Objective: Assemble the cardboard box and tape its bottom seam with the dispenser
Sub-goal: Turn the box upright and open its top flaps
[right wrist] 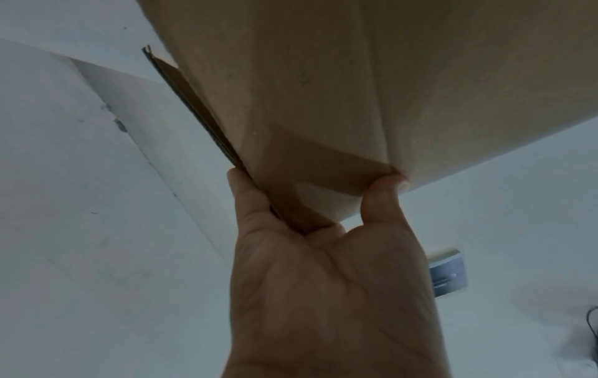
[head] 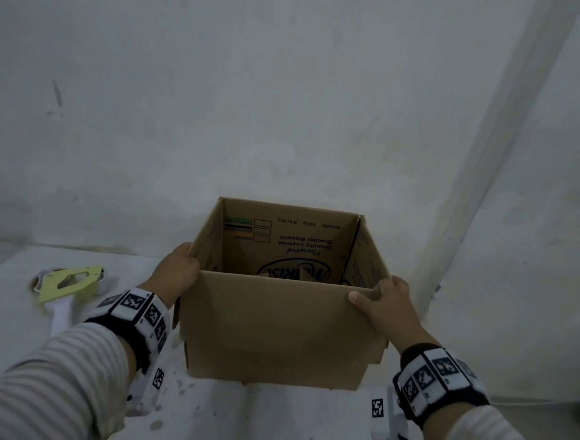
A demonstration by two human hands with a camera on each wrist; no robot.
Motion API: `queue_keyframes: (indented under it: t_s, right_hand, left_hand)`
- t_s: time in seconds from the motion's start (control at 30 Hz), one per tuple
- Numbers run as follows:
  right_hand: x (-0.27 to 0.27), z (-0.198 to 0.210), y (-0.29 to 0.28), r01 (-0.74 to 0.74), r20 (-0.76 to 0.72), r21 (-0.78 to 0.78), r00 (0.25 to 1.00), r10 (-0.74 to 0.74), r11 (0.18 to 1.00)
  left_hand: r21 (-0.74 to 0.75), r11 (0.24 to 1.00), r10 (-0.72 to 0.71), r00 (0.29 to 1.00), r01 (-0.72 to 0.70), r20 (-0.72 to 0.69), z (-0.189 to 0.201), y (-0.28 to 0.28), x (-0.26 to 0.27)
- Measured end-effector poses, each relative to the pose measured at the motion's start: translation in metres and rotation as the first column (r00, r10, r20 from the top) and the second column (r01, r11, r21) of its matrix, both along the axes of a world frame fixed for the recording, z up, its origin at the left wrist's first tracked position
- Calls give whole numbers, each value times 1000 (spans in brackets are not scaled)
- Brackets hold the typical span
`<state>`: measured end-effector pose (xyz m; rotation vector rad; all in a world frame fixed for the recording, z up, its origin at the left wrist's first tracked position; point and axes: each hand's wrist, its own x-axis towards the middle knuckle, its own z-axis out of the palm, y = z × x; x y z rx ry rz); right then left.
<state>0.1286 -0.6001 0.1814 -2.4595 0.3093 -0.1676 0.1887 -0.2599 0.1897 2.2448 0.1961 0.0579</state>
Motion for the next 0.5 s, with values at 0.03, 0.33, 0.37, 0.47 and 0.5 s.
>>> queue_keyframes:
  t_s: [0.03,0.33,0.37,0.47,0.5]
  right_hand:
    - [4,1,-1,-1,-1,3,1000,1,1000]
    - [41,2,-12,-7,9,13,1000,7,1000]
    - [44,2,-13,-5,13,15,1000,5,1000]
    - [55,0,-16,-1,20,23,1000,0,1000]
    - [58,0,-16,-1,21,25,1000,0,1000]
  left_hand:
    - [-5,1000,4,1000,-4,2,-1,-2,3]
    - [-27,1000,14,999,-13,37,-2,-12,34]
    - [-31,999,15,999,-14,42,-3,-13,38]
    - [-37,999,23,999,-21,48,-3,-16,47]
    - [-35,999,26,998,-25,49,-3,-17,49]
